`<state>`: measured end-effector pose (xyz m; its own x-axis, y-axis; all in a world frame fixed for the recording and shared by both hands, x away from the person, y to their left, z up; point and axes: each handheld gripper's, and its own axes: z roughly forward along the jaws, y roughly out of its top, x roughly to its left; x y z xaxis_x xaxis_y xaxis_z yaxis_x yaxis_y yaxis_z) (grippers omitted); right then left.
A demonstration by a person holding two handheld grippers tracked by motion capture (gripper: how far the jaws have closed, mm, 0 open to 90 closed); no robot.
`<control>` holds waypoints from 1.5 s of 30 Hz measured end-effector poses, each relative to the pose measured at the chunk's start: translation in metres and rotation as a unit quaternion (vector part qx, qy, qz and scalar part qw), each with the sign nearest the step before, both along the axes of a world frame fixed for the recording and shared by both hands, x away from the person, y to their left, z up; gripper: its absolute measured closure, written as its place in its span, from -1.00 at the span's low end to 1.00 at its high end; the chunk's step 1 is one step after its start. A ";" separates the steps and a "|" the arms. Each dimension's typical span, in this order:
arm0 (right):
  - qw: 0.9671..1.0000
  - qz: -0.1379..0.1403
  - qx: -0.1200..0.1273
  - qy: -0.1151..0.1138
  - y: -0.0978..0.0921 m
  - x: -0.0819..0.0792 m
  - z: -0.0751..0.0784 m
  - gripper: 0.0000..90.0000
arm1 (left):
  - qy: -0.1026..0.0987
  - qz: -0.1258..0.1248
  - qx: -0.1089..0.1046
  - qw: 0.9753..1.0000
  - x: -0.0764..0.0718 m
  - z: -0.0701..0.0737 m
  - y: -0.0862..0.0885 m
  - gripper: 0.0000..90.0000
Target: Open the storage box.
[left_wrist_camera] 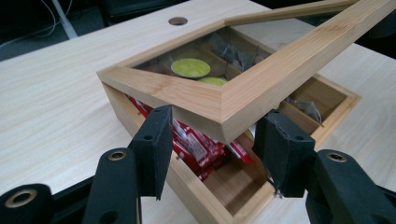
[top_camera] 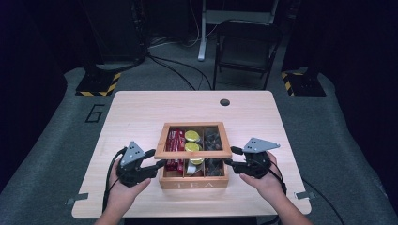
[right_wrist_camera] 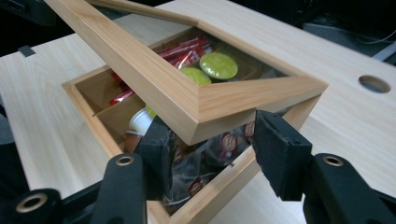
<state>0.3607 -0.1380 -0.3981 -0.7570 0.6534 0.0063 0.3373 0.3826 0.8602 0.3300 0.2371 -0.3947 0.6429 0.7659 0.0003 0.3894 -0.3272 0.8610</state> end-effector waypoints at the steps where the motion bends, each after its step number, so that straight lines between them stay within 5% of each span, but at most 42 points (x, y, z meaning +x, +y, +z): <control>1: 1.000 0.003 -0.001 -0.005 0.000 0.002 0.002 0.09 | -0.004 0.000 -0.002 1.000 0.003 0.004 0.000 0.04; 18: 0.999 -0.016 0.004 -0.048 0.005 0.021 0.023 0.07 | -0.017 0.017 -0.004 1.000 0.024 0.028 -0.003 0.11; 27: 0.998 -0.020 -0.010 -0.062 0.010 0.035 0.030 0.10 | -0.017 0.025 -0.025 0.999 0.037 0.041 -0.001 0.14; 45: 0.999 -0.037 -0.015 -0.024 0.011 0.079 0.027 0.24 | -0.019 0.031 -0.032 0.999 0.056 0.060 0.001 0.22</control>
<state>0.4393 -0.1266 -0.3714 -0.7055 0.7070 -0.0498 0.3238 0.3840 0.8647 0.3858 0.2378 -0.3347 0.5943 0.8038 -0.0268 0.3744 -0.2470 0.8938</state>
